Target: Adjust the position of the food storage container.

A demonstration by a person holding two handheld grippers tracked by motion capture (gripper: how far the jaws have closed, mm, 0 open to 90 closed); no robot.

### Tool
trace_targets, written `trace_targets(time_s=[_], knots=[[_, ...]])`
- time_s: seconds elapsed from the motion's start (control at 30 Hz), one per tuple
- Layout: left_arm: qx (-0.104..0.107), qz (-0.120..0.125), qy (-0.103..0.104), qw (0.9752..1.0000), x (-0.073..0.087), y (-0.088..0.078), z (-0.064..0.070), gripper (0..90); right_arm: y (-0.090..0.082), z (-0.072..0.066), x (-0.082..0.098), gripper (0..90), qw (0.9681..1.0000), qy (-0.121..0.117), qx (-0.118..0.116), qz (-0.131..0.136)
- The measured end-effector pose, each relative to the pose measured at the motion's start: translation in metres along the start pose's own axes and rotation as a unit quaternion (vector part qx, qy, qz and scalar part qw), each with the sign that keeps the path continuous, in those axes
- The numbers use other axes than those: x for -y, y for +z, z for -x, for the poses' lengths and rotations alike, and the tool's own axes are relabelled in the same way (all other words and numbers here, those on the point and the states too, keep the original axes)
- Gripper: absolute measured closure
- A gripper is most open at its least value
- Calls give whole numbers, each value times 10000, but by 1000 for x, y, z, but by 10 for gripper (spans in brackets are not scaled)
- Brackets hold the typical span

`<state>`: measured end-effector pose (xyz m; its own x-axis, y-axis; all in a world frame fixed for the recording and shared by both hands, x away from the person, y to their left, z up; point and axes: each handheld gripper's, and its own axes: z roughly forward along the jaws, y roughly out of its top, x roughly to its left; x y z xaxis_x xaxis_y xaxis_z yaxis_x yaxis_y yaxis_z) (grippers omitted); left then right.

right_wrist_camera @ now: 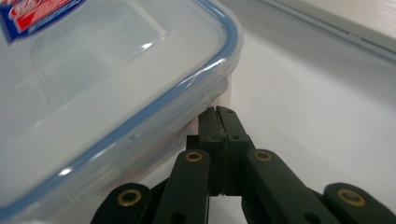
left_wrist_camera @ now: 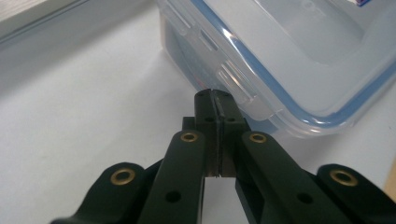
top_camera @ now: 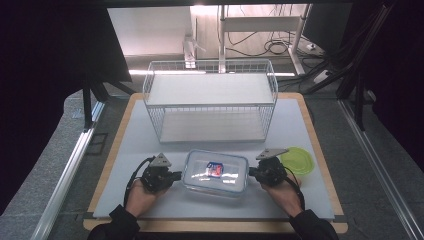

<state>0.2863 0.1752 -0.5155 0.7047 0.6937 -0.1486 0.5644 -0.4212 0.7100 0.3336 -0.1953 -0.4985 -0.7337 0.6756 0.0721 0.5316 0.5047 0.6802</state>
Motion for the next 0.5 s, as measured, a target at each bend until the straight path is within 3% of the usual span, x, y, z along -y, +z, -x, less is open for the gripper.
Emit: trace_targets(time_s=[0.3, 0.5], knots=[[-32, -12, -75, 10000, 11, -7, 9, 900, 17, 4, -10, 900, 9999, 70, 10, -72], [45, 45, -81, 9999, 13, -10, 7, 889, 18, 4, -12, 900, 9999, 63, 41, -86]])
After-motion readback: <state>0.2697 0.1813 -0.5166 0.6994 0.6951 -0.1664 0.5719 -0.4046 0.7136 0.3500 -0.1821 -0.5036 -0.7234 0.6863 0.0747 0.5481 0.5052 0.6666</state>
